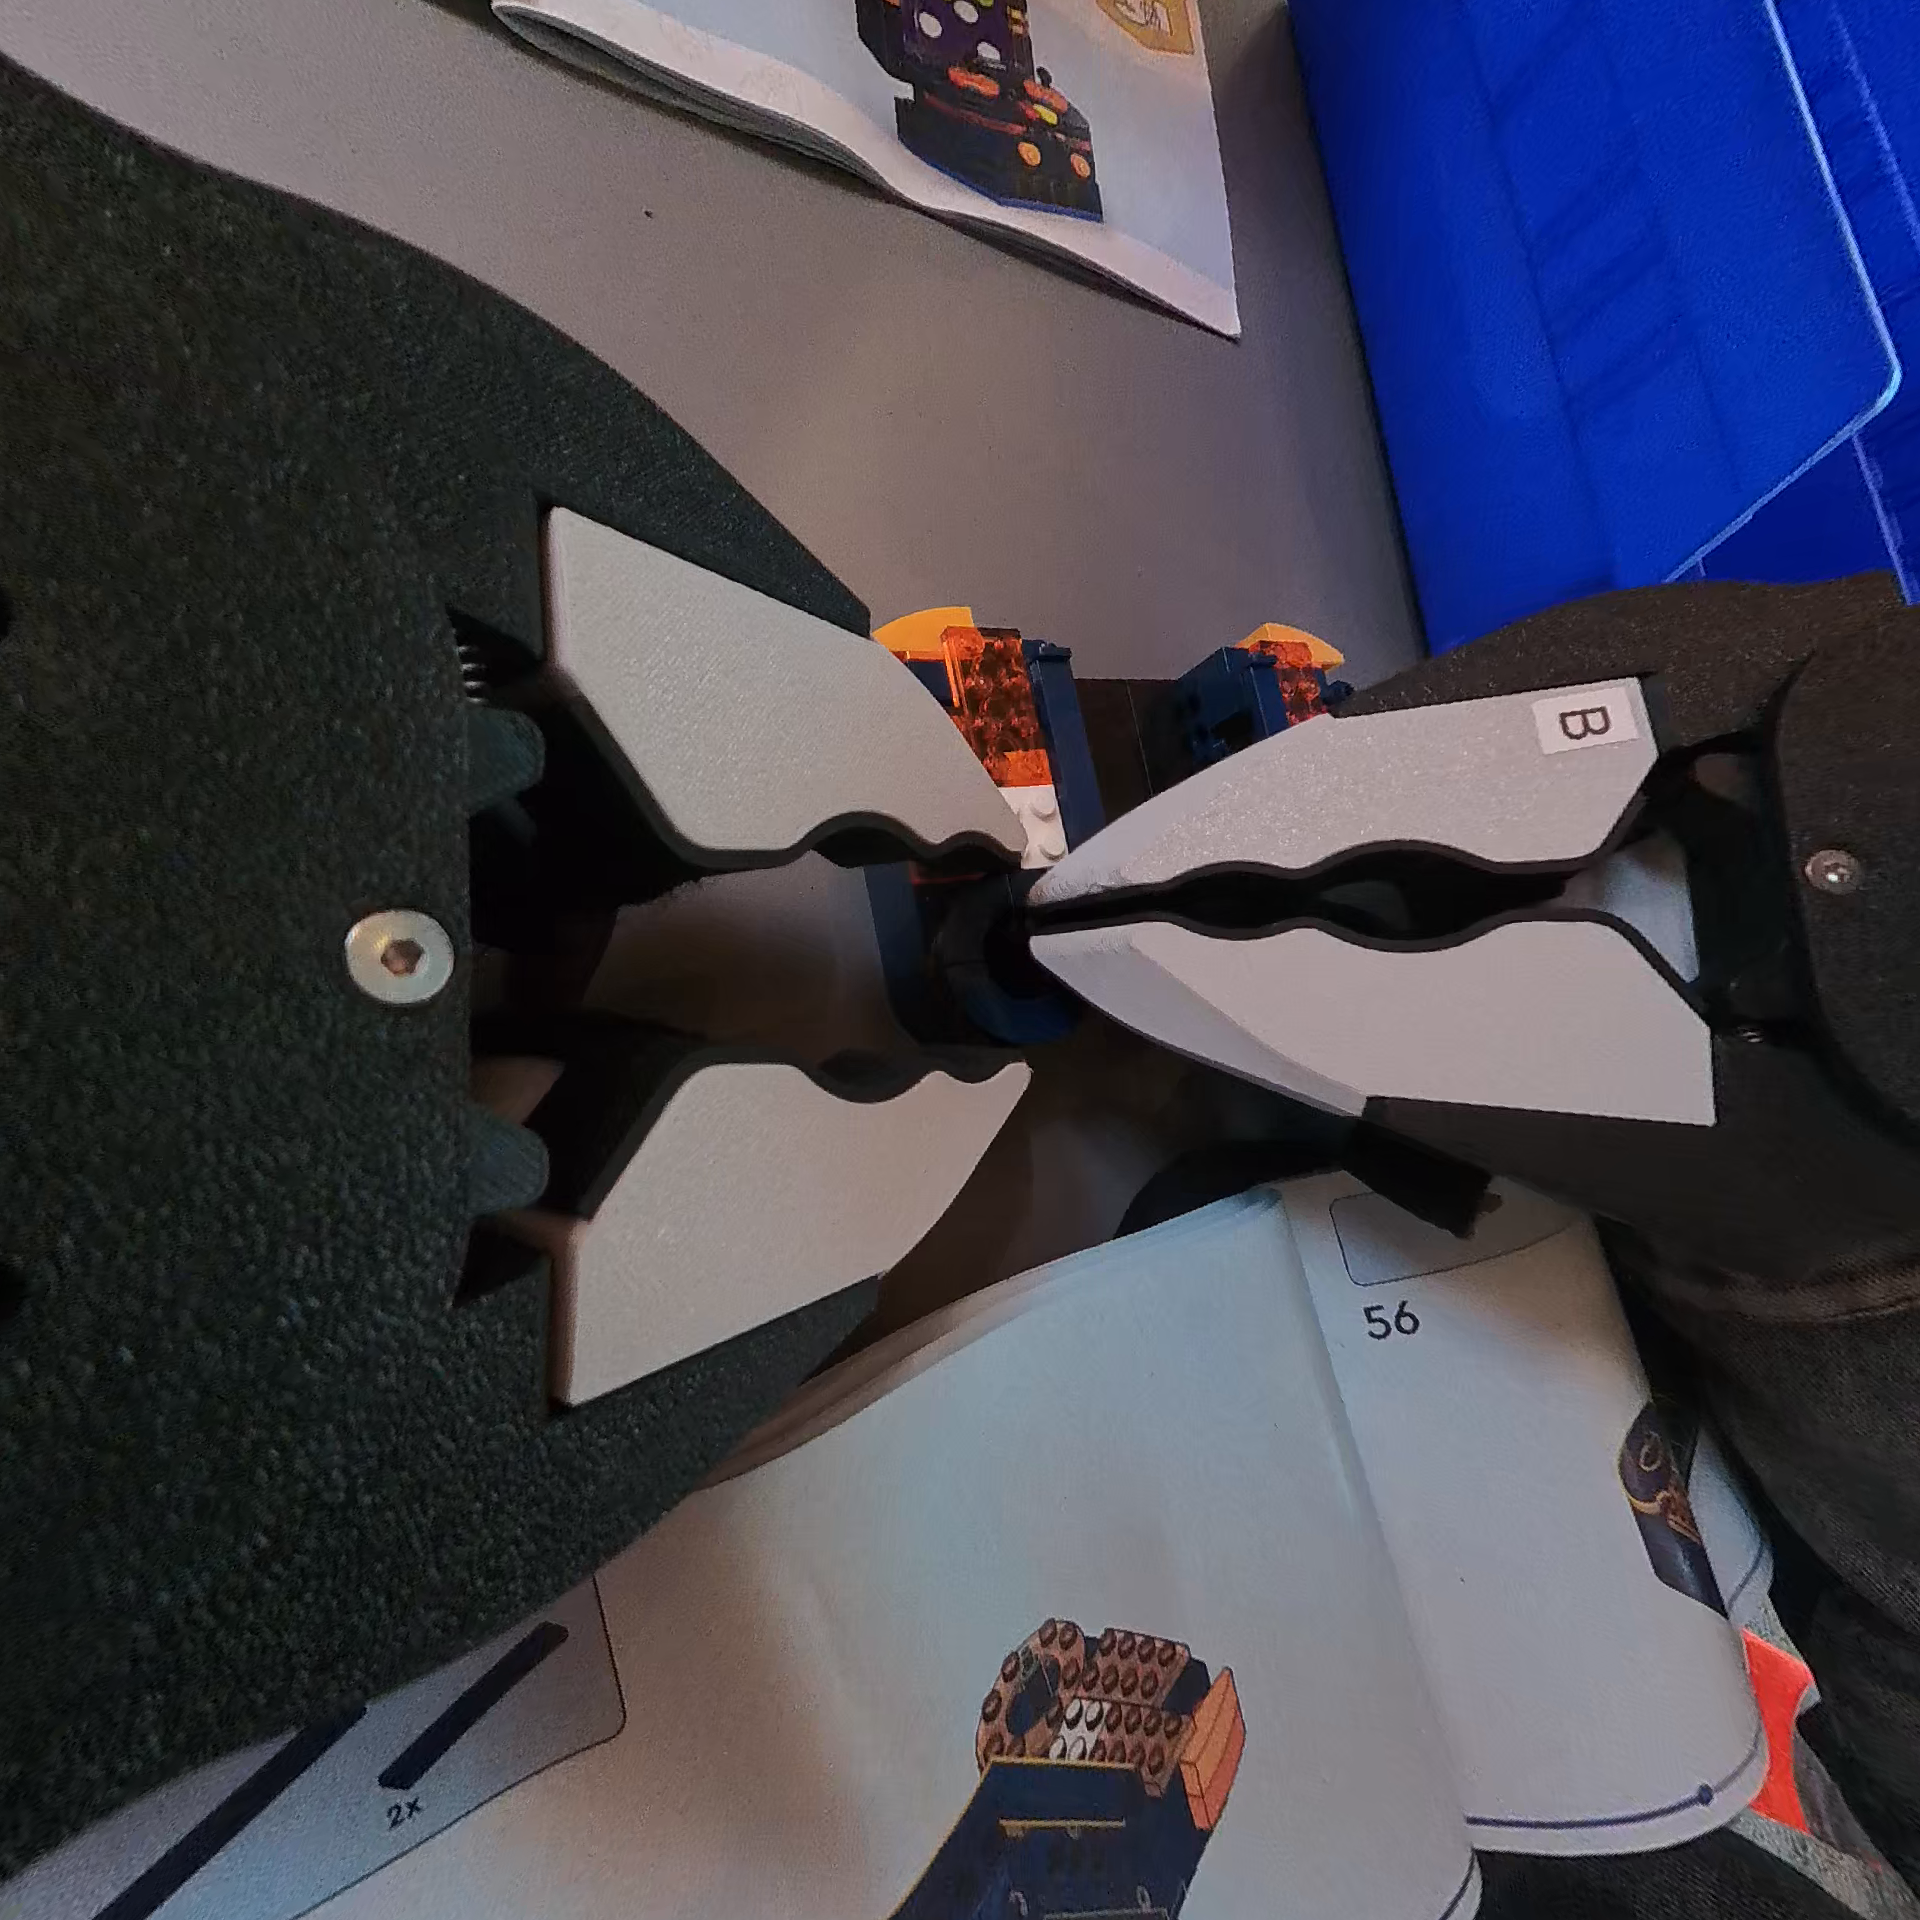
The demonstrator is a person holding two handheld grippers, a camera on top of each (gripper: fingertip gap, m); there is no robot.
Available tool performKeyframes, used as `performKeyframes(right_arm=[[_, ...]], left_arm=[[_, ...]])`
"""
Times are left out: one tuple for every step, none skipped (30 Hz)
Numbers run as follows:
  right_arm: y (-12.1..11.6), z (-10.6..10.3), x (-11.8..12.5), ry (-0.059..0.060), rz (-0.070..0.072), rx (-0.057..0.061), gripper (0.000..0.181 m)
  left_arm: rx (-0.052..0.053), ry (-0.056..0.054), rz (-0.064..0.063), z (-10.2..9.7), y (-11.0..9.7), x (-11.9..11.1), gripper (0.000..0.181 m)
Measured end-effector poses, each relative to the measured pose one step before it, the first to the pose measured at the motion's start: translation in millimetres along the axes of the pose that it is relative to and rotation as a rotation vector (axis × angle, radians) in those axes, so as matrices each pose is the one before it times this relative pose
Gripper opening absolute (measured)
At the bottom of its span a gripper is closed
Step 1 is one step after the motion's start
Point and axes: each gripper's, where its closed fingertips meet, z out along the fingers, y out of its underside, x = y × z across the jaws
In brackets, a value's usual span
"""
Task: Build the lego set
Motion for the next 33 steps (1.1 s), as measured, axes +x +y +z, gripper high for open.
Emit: performKeyframes(right_arm=[[0.08,-0.22,-0.23,0.0002,-0.0023,0.0009,0.002],[0.05,-0.07,-0.12,-0.0002,-0.0025,-0.0001,0.002],[0.01,0.00,-0.57,-0.0009,-0.0063,-0.0004,0.001],[0.11,-0.08,-0.51,-0.0009,-0.0058,-0.0010,0.001],[0.03,-0.04,-0.88,-0.0038,-0.0058,-0.0004,0.001],[0.03,-0.11,-0.54,-0.0018,-0.0032,0.0003,0.001],[0.20,-0.07,-0.69,-0.0046,-0.0012,-0.0004,0.001],[0.01,-0.06,-0.20,-0.0019,0.0001,-0.0011,0.001],[-0.10,0.14,0.12,-0.0010,0.0041,0.0002,0.001],[-0.14,-0.10,0.16,-0.0027,0.0091,0.0016,0.001],[-0.26,-0.67,0.40,-0.0025,0.0106,0.0035,0.001],[-1.17,-2.30,0.32,-0.0040,0.0094,0.0105,0.005],[-2.23,-4.72,0.95,-0.0015,0.0101,0.0180,0.010],[-2.84,-6.95,2.63,0.0092,0.0125,0.0212,0.012],[-2.99,-9.09,4.20,0.0191,0.0133,0.0240,0.013],[-2.63,-10.58,6.18,0.0329,0.0165,0.0218,0.015],[-1.33,-11.31,7.86,0.0449,0.0198,0.0143,0.016],[0.35,-11.40,9.50,0.0563,0.0233,0.0060,0.017],[2.45,-10.80,10.36,0.0618,0.0260,-0.0024,0.016],[4.62,-9.51,9.21,0.0540,0.0263,-0.0095,0.016],[6.34,-7.67,5.91,0.0312,0.0216,-0.0147,0.016],[7.18,-5.98,3.29,0.0163,0.0155,-0.0171,0.016],[7.29,-4.37,2.03,0.0106,0.0075,-0.0161,0.015],[7.13,-3.20,0.53,0.0034,-0.0040,-0.0160,0.014],[6.44,-1.96,-0.68,-0.0028,-0.0134,-0.0137,0.012],[5.99,-0.55,-2.07,-0.0098,-0.0176,-0.0133,0.012],[4.56,0.68,-4.67,-0.0252,-0.0187,-0.0092,0.012],[2.54,1.83,-6.30,-0.0330,-0.0181,-0.0002,0.012],[1.15,2.78,-5.12,-0.0253,-0.0193,0.0044,0.012],[1.35,3.23,-3.20,-0.0141,-0.0224,-0.0003,0.012],[2.26,3.31,-0.56,-0.0024,-0.0202,-0.0095,0.012],[1.77,2.99,0.68,0.0006,-0.0116,-0.0094,0.012],[0.63,3.07,-0.71,-0.0117,-0.0033,-0.0030,0.012]], left_arm=[[0.0001,0.0003,-0.0002,-0.05,0.03,0.00,0.033],[0.0001,-0.0002,0.0006,-0.04,-0.13,0.05,0.033],[0.0001,-0.0003,0.0002,0.01,-0.01,-0.06,0.033],[0.0000,0.0001,0.0006,-0.05,0.02,0.05,0.033],[0.0000,0.0006,0.0008,-0.05,0.01,0.10,0.033],[0.0000,0.0007,0.0001,0.00,0.00,0.08,0.033],[0.0000,0.0001,0.0002,0.00,0.00,-0.01,0.033],[0.0001,0.0004,-0.0003,0.00,-0.01,0.07,0.033],[0.0000,0.0003,-0.0001,-0.05,-0.09,0.03,0.033],[0.0001,0.0008,0.0006,-0.05,0.01,0.15,0.032],[0.0000,0.0005,0.0004,0.00,0.00,0.04,0.032],[0.0001,-0.0004,0.0000,-0.05,0.01,0.03,0.032],[0.0001,-0.0004,0.0002,-0.11,-0.04,-0.14,0.032],[0.0001,-0.0003,0.0003,-0.05,0.01,0.01,0.032],[0.0001,0.0000,0.0000,0.01,-0.02,0.01,0.032],[0.0005,0.0009,-0.0009,-0.15,-0.04,0.06,0.032],[0.0007,0.0019,-0.0017,-0.20,-0.09,-0.06,0.032],[0.0013,0.0031,-0.0019,-0.21,-0.15,0.19,0.032],[0.0010,0.0040,-0.0020,-0.13,-0.04,0.25,0.032],[0.0009,0.0029,-0.0012,-0.30,-0.08,0.21,0.033],[0.0007,0.0034,-0.0007,-0.32,0.05,0.34,0.033],[0.0007,0.0063,-0.0004,-0.39,0.10,0.63,0.035],[0.0021,0.0053,-0.0019,-0.66,0.06,0.46,0.036],[0.0047,0.0017,-0.0043,-0.92,-0.27,-0.38,0.038],[0.0087,0.0022,-0.0052,-1.05,-0.87,-0.37,0.039],[0.0135,0.0007,-0.0070,-1.31,-1.49,-0.60,0.040],[0.0127,-0.0018,-0.0075,-1.20,-1.41,-0.90,0.041],[0.0100,-0.0042,-0.0077,-0.85,-1.17,-1.20,0.043],[0.0058,-0.0021,-0.0044,-0.48,-0.61,-0.72,0.044],[-0.0001,-0.0014,0.0023,0.21,-0.15,-0.04,0.045],[-0.0060,-0.0055,0.0083,0.89,0.58,-0.24,0.046],[-0.0115,-0.0074,0.0131,1.67,1.05,0.05,0.047],[-0.0151,-0.0060,0.0168,2.06,1.44,0.56,0.047]])
